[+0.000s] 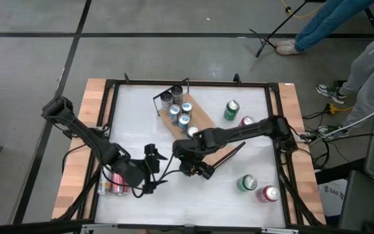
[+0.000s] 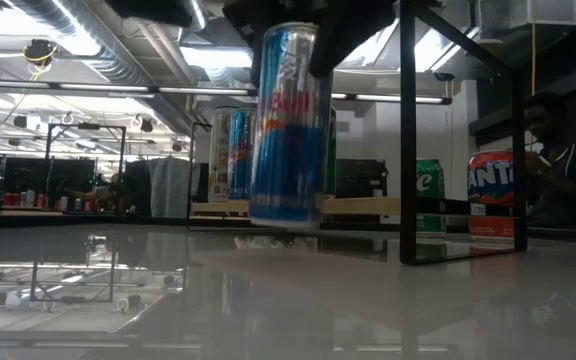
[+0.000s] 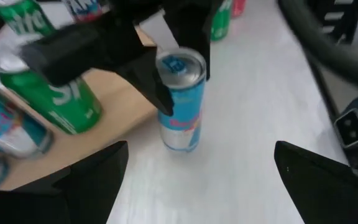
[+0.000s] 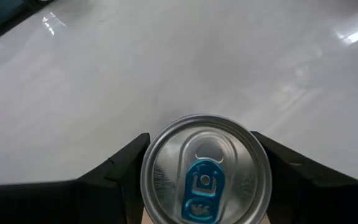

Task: Place canned beverage on shelf
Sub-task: Put the blue soda can on the shelf aligned with the other blue soda

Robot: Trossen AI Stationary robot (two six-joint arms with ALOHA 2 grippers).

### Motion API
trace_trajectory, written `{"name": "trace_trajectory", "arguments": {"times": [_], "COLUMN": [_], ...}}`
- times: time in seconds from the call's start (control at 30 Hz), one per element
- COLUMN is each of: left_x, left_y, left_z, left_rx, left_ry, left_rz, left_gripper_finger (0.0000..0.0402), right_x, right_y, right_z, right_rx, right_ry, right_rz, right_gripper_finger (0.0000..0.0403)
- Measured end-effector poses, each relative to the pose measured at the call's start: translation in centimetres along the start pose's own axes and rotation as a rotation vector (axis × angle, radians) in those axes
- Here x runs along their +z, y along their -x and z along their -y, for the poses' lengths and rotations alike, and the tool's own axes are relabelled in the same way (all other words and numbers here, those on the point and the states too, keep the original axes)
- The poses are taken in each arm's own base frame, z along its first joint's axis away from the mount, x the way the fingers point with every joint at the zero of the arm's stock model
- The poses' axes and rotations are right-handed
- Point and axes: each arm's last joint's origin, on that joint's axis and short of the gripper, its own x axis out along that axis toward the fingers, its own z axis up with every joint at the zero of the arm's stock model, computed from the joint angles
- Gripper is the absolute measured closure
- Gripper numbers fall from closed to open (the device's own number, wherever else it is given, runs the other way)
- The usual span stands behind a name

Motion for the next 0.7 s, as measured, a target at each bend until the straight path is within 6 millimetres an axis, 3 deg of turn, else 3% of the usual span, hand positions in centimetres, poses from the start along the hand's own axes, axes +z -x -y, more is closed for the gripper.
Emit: {"name": "trace_trajectory", "arguments": {"times": [0.3,0.7], "left_x": [-2.3,-5.6], "left_y": [-3.8,-10.2], "left_z": [1.4,3.1], "left_rx": [0.063,0.149], "left_ry": [0.021,-0.032], "left_rz": [-0.104,-0.124], "left_gripper_finger": [0.0007,0.0007], "right_x": [-0.2,-0.2], "right_y": [-0.5,-0.5], "right_z": [0.0,0.0], "right_rx": [0.005,0.000], "right_ry": [0.000,0.000], "right_rz": [0.010,0.006], "right_gripper_finger": [0.0175,0.0154]}}
